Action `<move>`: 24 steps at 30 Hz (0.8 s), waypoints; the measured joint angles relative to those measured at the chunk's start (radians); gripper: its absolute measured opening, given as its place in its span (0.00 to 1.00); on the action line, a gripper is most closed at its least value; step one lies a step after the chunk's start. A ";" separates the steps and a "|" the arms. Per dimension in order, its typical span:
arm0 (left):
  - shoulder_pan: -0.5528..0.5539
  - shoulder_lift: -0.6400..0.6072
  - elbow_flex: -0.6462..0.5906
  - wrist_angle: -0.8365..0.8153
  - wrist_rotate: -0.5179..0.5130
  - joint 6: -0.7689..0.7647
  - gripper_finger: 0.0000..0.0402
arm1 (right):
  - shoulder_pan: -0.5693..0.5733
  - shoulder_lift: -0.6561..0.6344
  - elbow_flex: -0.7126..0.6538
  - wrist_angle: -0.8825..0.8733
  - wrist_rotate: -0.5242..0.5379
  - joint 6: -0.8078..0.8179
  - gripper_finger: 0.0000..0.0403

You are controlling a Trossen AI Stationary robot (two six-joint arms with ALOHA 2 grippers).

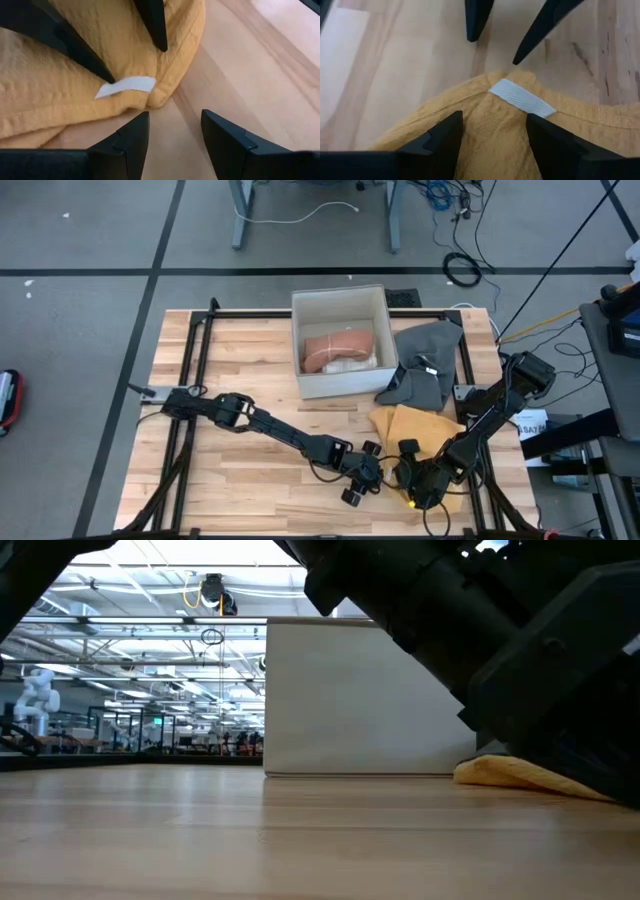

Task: Fold towel
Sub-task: Fold the orange towel

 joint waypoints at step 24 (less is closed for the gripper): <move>-0.017 -0.083 -0.001 -0.180 -0.390 -0.104 0.46 | -0.009 0.092 0.062 0.117 0.189 -0.337 0.03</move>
